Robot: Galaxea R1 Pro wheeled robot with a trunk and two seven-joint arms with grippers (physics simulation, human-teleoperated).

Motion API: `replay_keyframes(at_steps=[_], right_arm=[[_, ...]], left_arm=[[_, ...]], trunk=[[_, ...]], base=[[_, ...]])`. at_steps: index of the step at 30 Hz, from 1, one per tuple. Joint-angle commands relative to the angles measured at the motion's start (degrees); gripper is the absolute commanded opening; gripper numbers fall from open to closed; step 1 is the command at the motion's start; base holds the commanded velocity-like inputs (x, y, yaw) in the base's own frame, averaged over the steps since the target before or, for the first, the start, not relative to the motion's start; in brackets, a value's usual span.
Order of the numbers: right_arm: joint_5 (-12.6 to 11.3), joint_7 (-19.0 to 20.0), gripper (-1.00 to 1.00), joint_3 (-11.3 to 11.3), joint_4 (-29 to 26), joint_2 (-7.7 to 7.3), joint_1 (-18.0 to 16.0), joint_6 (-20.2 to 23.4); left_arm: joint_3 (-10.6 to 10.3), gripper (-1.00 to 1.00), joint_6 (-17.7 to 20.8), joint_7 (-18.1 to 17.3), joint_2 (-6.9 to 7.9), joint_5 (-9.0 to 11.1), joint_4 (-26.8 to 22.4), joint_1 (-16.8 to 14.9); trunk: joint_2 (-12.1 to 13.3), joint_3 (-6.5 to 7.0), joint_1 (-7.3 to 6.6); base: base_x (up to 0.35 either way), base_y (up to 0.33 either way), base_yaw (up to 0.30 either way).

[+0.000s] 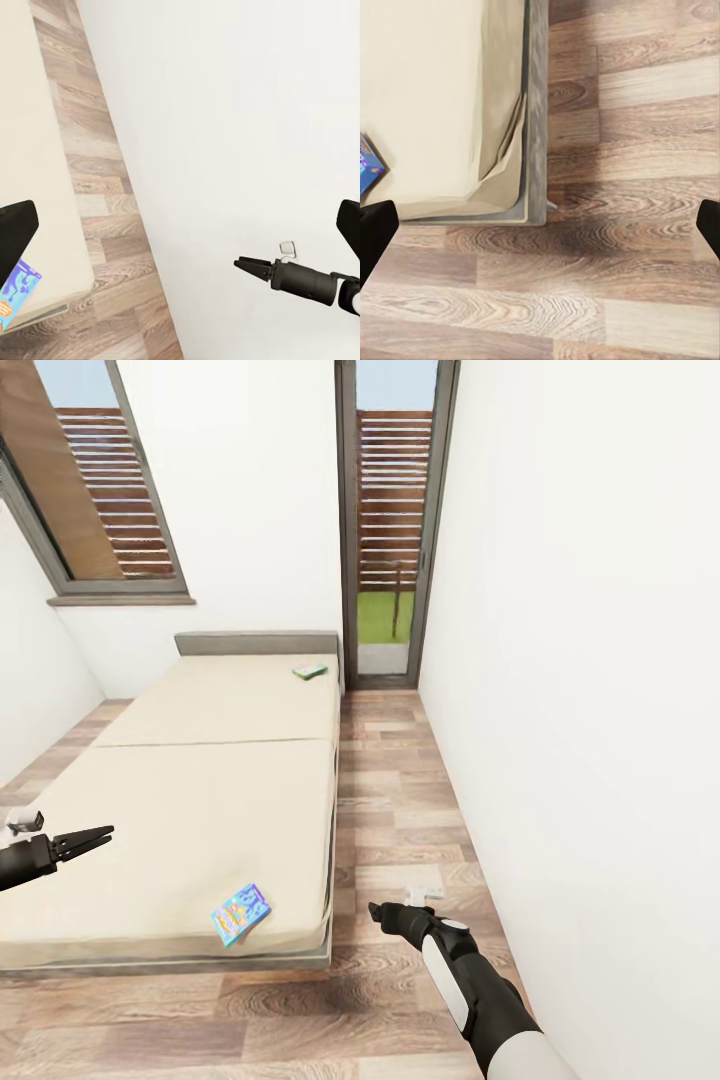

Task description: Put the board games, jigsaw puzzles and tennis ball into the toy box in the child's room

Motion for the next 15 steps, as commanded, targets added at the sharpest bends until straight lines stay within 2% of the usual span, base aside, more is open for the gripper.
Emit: replay_keyframes(at_steps=[1,15], right_arm=[[-0.2,0.0,1.0,0.0,-0.1,0.0,0.0,0.3],[-0.7,0.2,1.0,0.0,-0.1,0.0,0.0,0.4]], left_arm=[[0.1,1.0,0.6,-0.3,0.0,-0.1,0.0,0.0],[0.0,1.0,0.6,-0.3,-0.03,-0.1,0.0,0.0]], trunk=[[0.0,0.04,0.01],[0.0,1.37,0.01]], base=[[0.0,0.0,0.0],[0.0,0.0,0.0]])
